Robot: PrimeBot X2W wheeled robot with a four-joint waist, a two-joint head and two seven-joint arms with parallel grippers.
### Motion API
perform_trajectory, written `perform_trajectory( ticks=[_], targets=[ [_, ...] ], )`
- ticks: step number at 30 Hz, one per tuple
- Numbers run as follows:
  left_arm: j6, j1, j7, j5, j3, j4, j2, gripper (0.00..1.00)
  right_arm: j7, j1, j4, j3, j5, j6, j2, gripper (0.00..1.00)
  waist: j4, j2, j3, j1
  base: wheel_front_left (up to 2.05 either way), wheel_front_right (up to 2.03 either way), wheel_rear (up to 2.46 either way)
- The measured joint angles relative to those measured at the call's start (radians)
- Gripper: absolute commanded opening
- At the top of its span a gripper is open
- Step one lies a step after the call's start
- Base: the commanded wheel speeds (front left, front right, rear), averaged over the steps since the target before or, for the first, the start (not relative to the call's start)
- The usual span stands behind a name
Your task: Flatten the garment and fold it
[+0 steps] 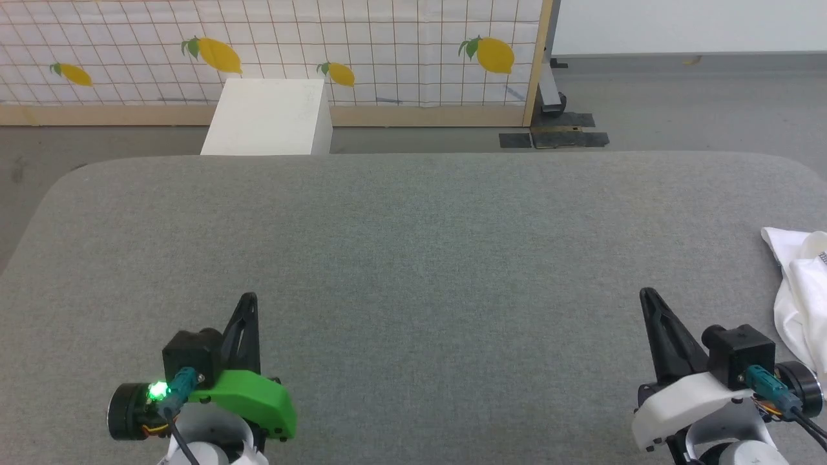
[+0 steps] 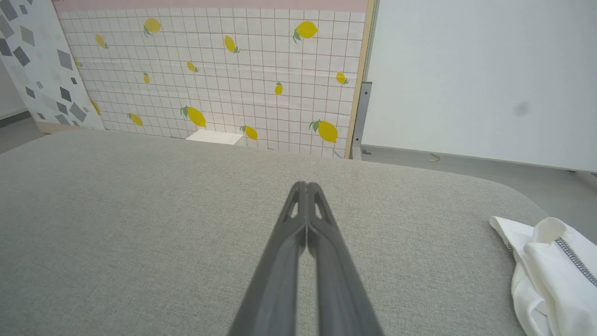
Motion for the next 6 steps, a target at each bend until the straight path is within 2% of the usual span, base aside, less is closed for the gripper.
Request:
perform_trajectory(
  ticks=[6],
  targets=[
    [0.005,0.001,0.015,0.022,0.002,-0.011,0.000,0.00,0.007,-0.001,-0.003,0.005,-0.005,0.000,0.000,0.00,-0.001,0.0000,0.001,0.0000,0.00,0.00,0.00]
  ],
)
